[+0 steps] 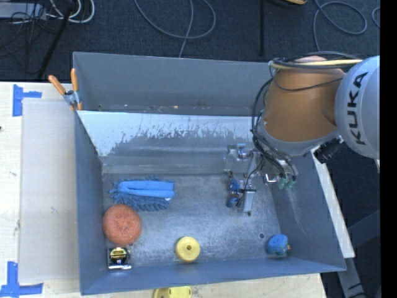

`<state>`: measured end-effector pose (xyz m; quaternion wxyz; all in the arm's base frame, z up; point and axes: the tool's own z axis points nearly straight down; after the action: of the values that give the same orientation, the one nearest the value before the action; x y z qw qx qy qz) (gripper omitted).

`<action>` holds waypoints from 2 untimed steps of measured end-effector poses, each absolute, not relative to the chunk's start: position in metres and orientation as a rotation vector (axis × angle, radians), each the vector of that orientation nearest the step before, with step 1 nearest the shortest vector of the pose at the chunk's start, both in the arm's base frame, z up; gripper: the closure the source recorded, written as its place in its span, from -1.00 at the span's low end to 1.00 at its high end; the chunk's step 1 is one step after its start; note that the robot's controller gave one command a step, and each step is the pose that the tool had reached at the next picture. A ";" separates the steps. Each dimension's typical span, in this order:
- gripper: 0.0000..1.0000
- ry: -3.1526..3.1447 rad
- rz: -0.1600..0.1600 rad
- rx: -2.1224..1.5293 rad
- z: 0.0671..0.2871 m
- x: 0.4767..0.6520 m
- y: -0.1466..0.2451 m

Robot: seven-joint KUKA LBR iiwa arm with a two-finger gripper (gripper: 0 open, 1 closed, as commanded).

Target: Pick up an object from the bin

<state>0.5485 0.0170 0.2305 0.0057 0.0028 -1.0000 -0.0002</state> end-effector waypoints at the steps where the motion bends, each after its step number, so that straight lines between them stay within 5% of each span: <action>1: -1.00 -3.139 -0.001 0.008 0.235 0.550 0.017; 2: -1.00 -3.143 0.002 0.103 0.214 0.566 0.035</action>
Offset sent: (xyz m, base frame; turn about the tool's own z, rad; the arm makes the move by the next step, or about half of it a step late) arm 0.0354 0.0444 -0.0514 -0.1497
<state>0.5664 0.0349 0.2138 -0.0018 0.0329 -0.9995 0.0008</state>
